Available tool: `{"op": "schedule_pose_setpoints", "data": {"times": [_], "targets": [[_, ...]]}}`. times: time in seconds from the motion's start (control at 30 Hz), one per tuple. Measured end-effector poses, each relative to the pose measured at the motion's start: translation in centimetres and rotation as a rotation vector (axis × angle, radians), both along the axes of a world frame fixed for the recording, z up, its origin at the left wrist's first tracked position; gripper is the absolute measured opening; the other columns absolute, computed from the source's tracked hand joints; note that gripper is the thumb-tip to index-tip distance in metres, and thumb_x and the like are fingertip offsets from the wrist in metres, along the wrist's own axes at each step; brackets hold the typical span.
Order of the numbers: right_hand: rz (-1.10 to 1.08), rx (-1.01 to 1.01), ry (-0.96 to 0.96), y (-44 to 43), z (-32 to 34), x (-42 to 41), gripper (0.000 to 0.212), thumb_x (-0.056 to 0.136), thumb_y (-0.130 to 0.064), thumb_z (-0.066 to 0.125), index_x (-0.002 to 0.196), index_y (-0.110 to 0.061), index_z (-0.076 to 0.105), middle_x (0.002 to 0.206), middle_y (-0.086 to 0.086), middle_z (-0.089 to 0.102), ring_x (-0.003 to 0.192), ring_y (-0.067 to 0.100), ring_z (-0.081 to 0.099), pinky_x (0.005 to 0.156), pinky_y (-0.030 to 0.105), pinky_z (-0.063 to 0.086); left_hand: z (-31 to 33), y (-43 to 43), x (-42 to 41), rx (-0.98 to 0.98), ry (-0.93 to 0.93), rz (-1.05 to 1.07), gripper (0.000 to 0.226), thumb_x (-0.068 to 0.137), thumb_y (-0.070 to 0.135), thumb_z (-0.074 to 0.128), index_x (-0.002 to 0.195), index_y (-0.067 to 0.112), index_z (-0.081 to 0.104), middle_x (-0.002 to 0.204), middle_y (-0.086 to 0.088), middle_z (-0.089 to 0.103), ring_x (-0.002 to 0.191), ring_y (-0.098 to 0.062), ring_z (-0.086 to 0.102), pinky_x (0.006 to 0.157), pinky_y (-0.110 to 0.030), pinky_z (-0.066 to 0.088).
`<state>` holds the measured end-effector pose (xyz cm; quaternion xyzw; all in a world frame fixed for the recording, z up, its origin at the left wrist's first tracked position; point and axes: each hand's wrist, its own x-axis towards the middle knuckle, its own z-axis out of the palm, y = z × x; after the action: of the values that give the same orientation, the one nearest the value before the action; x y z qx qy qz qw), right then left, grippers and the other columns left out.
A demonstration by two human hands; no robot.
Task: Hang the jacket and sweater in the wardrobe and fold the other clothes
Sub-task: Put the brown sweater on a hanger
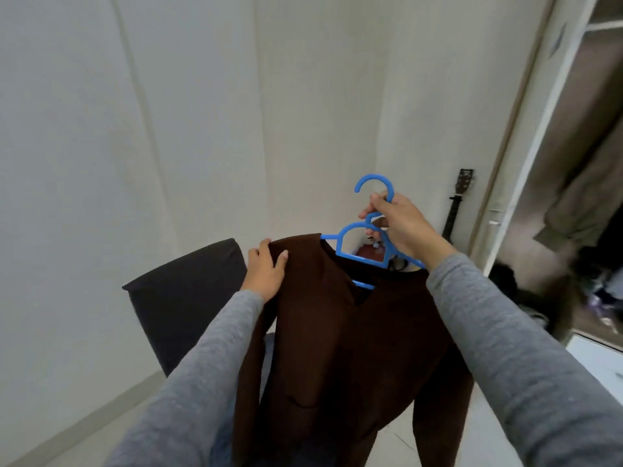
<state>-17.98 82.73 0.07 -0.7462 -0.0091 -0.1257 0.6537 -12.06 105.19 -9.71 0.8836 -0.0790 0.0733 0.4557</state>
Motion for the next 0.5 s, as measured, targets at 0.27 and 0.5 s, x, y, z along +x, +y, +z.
{"op": "schedule_pose_setpoints", "data": {"times": [0.27, 0.5], "targets": [[-0.145, -0.336, 0.126, -7.2, 2.4, -9.9, 0.029, 0.101, -0.028, 0.042, 0.095, -0.006, 0.059, 0.1, 0.007, 0.07, 0.084, 0.021, 0.071, 0.073, 0.029, 0.058, -0.7, -8.8, -0.1, -0.163, -0.053, -0.188, 0.032, 0.093, 0.03, 0.056, 0.117, 0.009, 0.055, 0.114, -0.011, 0.059, 0.108, -0.025, 0.054, 0.091, -0.029, 0.039], [-0.539, -0.394, 0.121, -14.8, 1.8, -15.4, 0.021, 0.096, -0.024, 0.053, 0.09, -0.007, 0.063, 0.089, 0.013, 0.07, 0.077, 0.022, 0.071, 0.07, 0.031, 0.059, -1.0, -23.9, -4.8, -0.024, 0.071, -0.416, 0.047, 0.1, 0.027, 0.038, 0.143, 0.007, 0.035, 0.143, -0.022, 0.039, 0.132, -0.034, 0.037, 0.108, -0.035, 0.028]]}}
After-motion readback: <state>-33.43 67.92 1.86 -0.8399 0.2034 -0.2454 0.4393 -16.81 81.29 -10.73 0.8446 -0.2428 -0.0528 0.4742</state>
